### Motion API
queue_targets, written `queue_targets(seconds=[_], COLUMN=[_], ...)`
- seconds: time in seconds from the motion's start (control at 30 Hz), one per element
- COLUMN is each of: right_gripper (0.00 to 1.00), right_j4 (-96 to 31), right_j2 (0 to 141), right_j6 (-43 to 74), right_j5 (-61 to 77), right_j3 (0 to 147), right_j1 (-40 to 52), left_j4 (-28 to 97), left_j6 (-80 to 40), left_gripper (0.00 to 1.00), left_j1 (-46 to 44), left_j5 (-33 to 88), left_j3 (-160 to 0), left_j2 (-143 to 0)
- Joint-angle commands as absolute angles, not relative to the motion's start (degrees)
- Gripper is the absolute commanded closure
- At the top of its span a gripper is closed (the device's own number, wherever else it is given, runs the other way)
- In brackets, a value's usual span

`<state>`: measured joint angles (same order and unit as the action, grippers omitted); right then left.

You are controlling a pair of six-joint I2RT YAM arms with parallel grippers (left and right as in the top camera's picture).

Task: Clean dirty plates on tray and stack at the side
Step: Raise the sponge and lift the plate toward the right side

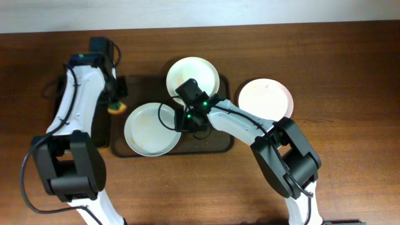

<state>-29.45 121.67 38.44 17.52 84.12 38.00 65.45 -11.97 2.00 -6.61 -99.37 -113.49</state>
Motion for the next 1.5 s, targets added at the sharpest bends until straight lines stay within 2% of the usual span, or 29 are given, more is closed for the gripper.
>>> queue_targets(seconds=[0.0, 0.17, 0.33, 0.57, 0.67, 0.97, 1.2, 1.33, 1.47], right_gripper=[0.96, 0.96, 0.96, 0.96, 0.96, 0.96, 0.96, 0.96, 0.96], right_j4=[-31.79, -42.59, -49.17, -50.11, -50.13, -50.15, -50.13, -50.15, -49.25], right_j2=[120.49, 110.28, 100.36, 98.35, 98.35, 98.35, 98.35, 98.32, 97.12], right_j6=[36.56, 31.64, 28.88, 26.76, 26.76, 26.06, 25.93, 26.24, 30.57], right_j5=[16.95, 0.56, -22.63, -61.93, -72.38, -87.77, -87.39, -64.97, -31.90], right_j3=[85.67, 87.57, 87.57, 87.57, 87.57, 87.57, 87.57, 87.57, 87.61], right_j1=[37.85, 37.87, 38.65, 50.24, 55.22, 62.30, 63.35, 59.00, 45.30], left_j4=[66.50, 66.46, 65.98, 64.97, 64.99, 64.99, 65.01, 65.01, 65.04], left_j6=[-13.65, -13.67, -13.67, -13.67, -13.69, -13.67, -13.67, -13.67, -13.67], left_gripper=[0.99, 0.99, 0.99, 0.99, 0.99, 0.99, 0.99, 0.99, 0.99], left_j1=[4.21, 4.45, 4.43, 4.40, 4.40, 4.40, 4.40, 4.40, 4.40], left_j5=[-5.19, -5.19, -5.19, -5.17, -5.17, -3.18, -3.16, -2.59, -2.72], left_j3=[-107.09, -106.91, -106.91, -106.91, -106.91, -106.91, -106.91, -106.91, -106.91], left_j2=[-112.66, -112.71, -112.73, -112.79, -112.79, -112.79, -112.79, -112.79, -112.79])
